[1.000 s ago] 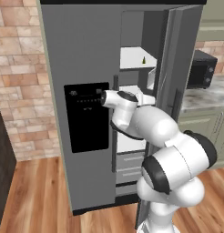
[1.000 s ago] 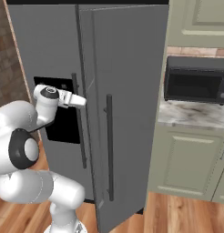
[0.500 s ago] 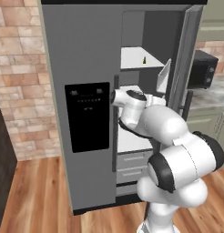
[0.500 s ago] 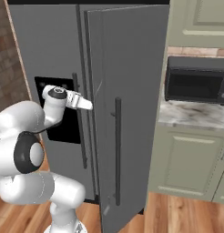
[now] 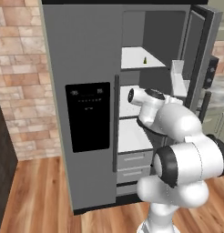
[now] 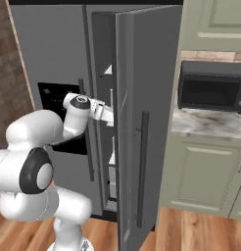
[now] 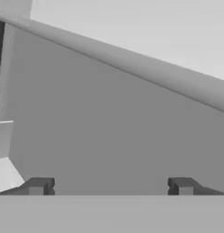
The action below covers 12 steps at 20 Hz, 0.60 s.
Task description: There is a bowl on the dining counter. Grab a lemon wedge from the fridge and place it in the bowl. Then get the liquor bottle and glass cup from the cabinet and place them next to the bowl.
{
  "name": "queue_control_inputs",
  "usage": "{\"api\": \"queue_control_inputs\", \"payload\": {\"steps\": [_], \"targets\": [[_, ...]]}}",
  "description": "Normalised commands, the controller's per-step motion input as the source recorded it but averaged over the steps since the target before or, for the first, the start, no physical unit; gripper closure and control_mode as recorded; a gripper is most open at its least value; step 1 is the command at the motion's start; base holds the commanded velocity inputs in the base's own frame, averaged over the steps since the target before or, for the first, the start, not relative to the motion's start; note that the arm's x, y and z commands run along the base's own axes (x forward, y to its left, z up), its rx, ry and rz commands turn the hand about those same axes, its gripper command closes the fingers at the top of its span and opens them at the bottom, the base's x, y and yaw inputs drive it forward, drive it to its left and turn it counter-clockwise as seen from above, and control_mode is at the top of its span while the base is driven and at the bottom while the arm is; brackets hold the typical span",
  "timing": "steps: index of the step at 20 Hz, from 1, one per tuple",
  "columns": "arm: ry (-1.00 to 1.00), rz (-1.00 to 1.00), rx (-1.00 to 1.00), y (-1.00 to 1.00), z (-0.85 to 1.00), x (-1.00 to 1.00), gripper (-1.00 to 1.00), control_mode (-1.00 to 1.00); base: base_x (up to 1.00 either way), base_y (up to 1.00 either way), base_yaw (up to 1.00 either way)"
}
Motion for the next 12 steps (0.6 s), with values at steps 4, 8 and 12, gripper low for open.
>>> {"api": "queue_control_inputs", "payload": {"steps": [4, 8, 12], "targets": [[-0.10, 0.00, 0.06, -0.99, 0.01, 0.00, -1.00, -1.00, 0.00, 0.00, 0.00], [-0.11, 0.00, 0.06, -0.94, 0.01, 0.00, -1.00, -1.00, 0.00, 0.00, 0.00], [-0.16, 0.02, 0.06, -0.79, 0.00, 0.03, -1.00, -1.00, 0.00, 0.00, 0.00]]}}
